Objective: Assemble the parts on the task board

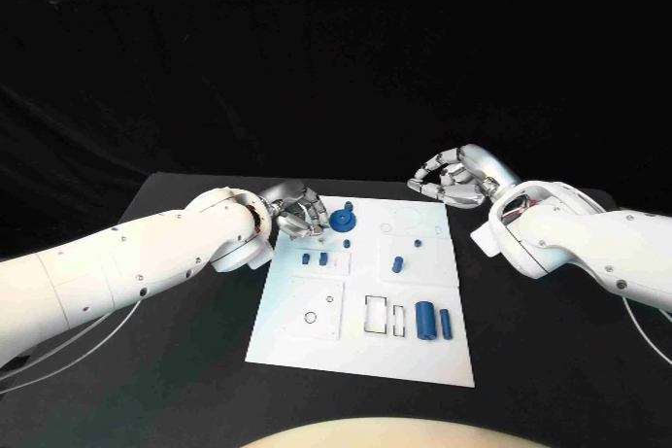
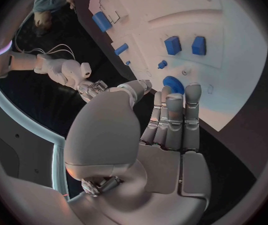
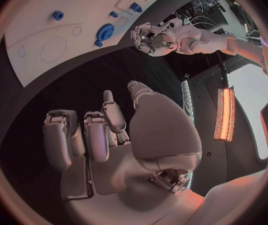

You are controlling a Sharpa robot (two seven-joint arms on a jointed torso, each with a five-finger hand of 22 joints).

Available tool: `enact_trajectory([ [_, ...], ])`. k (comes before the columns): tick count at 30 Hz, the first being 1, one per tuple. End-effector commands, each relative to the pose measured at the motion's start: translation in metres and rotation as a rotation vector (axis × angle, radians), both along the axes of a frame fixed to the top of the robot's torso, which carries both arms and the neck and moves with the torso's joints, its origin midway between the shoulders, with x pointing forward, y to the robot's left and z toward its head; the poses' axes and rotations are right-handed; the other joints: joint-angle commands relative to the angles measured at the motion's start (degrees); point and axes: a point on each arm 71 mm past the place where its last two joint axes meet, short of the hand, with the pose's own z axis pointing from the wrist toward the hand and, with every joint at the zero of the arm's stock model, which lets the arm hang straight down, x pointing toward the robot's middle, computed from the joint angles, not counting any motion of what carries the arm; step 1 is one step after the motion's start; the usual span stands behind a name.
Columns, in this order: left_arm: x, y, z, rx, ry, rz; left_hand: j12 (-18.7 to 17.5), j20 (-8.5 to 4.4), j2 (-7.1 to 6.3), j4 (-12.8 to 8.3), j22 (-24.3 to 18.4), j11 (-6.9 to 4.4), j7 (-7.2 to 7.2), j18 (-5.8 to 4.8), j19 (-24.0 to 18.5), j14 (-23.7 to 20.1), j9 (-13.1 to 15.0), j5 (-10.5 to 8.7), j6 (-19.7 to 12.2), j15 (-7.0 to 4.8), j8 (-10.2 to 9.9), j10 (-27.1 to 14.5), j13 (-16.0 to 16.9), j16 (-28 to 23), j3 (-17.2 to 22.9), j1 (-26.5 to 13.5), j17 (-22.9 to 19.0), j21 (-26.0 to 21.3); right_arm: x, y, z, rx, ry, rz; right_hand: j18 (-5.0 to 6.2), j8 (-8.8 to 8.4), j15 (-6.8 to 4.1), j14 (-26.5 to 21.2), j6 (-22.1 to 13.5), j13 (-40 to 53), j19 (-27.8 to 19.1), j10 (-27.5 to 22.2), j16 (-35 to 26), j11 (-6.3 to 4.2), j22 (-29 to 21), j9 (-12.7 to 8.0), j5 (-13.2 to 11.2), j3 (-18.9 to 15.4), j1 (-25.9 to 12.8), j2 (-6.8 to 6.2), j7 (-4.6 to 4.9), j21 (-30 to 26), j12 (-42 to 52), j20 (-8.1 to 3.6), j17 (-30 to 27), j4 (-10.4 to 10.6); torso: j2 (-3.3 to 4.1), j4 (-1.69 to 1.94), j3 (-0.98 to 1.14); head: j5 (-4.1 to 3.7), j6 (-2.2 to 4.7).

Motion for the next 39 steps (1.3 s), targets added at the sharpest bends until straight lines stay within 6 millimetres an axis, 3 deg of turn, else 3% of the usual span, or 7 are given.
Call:
enact_trajectory([
  [1, -0.004, -0.014, 0.008, 0.020, -0.224, -0.147, -1.45, 0.24, -0.75, -0.44, 0.05, 0.34, 0.12, -0.01, 0.05, -1.14, -0.96, -0.30, -1.23, 0.19, -0.87, -1.11, -1.51, -0.19, 0.10, 0.83, -0.98, 0.14, 0.000, 0.001, 0.000, -0.001, -0.008, 0.011, 0.63, 0.04, -0.41, 4.34, 0.00, -0.06, 2.55, -0.17, -0.25, -0.08, 11.53, -0.09, 0.22, -0.01, -0.60, -0.11, -0.20, -0.33, -0.17, -0.23, 7.02, -0.01, 0.04, -0.12, 0.01, -0.01, 0.09],
  [6, -0.004, -0.023, -0.002, 0.102, -0.287, -0.187, -4.38, 0.64, -1.32, -0.79, 6.27, 0.98, 0.58, -1.23, 6.00, -0.62, -2.85, -0.30, -2.15, 0.63, -1.54, -2.67, -5.15, 0.82, 0.19, 2.19, -2.68, 4.93, 0.000, 0.002, 0.000, 0.000, -0.008, 0.014, 0.71, 0.05, -0.41, 4.26, -0.03, -0.26, 2.36, -0.36, -0.38, -0.08, 11.34, -0.10, 0.25, 0.02, -0.56, -0.09, -0.19, -0.61, -0.36, -0.23, 6.69, -0.03, 0.06, -0.06, 0.07, -0.14, 0.26],
  [10, -0.004, -0.029, -0.009, 0.170, -0.290, -0.206, -5.57, 0.65, -1.65, -0.98, 7.97, 0.97, 0.59, -1.54, 7.52, 0.10, -3.82, -0.28, -3.08, 0.64, -2.19, -3.13, -6.68, 1.77, 0.10, 2.57, -3.05, 6.35, 0.000, 0.003, 0.000, 0.001, -0.007, 0.015, 0.73, 0.05, -0.41, 4.25, -0.04, -0.33, 2.31, -0.42, -0.40, -0.08, 11.28, -0.10, 0.26, 0.03, -0.55, -0.09, -0.19, -0.69, -0.42, -0.23, 6.66, -0.04, 0.15, -0.19, 0.03, -0.10, 0.29],
  [17, -0.002, -0.038, -0.016, 0.274, -0.279, -0.210, -6.93, 0.32, -1.71, -1.37, 12.94, 0.51, -0.48, -2.62, 11.80, 2.87, -5.55, -0.23, -1.20, 0.09, -2.36, -2.79, -9.20, 4.87, 0.25, 3.34, -2.06, 10.11, 0.000, 0.005, 0.000, 0.001, -0.006, 0.018, 0.73, 0.05, -0.41, 4.25, -0.04, -0.33, 2.31, -0.42, -0.40, -0.08, 11.28, -0.10, 0.26, 0.03, -0.55, -0.09, -0.19, -0.69, -0.42, -0.23, 6.66, -0.04, 0.11, -0.17, 0.12, -0.13, 0.33],
  [39, 0.002, -0.060, -0.025, 0.387, -0.238, -0.221, -8.20, -0.30, -1.34, -2.05, 15.50, -0.06, -1.22, -3.14, 13.81, 5.01, -8.33, -0.39, 2.62, -0.43, -3.32, -0.40, -12.31, 7.67, 2.09, 4.23, -1.73, 12.04, 0.000, 0.007, 0.000, 0.003, -0.005, 0.023, 0.76, 0.06, -0.41, 4.22, -0.07, -0.45, 2.25, -0.55, -0.44, -0.08, 11.22, -0.11, 0.30, 0.07, -0.50, -0.07, -0.18, -0.78, -0.54, -0.24, 6.57, -0.04, 0.05, -0.05, 0.08, -0.43, 0.20],
])
